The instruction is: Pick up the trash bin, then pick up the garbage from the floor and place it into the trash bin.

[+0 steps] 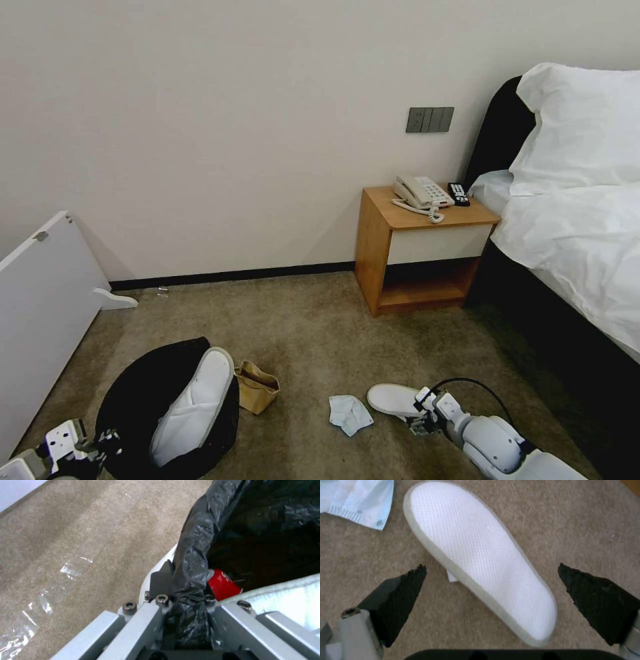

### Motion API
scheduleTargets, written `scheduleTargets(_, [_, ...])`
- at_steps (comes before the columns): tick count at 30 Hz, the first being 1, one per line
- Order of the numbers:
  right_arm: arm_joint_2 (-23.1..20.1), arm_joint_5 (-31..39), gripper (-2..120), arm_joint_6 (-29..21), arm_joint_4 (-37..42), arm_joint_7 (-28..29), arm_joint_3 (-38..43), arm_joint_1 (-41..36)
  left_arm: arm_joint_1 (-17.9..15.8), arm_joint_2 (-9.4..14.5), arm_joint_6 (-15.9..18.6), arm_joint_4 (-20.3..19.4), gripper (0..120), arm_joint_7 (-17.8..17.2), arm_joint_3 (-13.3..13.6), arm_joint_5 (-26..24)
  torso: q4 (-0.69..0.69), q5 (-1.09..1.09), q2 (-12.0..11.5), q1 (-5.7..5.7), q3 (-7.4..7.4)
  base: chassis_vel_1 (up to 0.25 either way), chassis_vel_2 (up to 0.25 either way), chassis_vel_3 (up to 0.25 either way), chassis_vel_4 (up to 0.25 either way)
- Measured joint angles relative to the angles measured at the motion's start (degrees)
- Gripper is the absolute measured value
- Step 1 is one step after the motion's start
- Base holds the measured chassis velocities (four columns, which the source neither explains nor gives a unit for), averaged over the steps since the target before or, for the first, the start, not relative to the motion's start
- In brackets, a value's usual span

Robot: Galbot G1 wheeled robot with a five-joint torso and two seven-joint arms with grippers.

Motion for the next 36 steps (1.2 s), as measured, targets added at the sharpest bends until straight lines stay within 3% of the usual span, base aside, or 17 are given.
scheduleTargets(36, [5.8,-3.9,100,4.8,-13.1,-0.7,-4.4,5.9,-0.2,0.0,-0.1,1.0,2,0.2,-0.4,0.4,0.0,0.0,0.0,0.0,0.0,0.0,0.0,0.0,0.0])
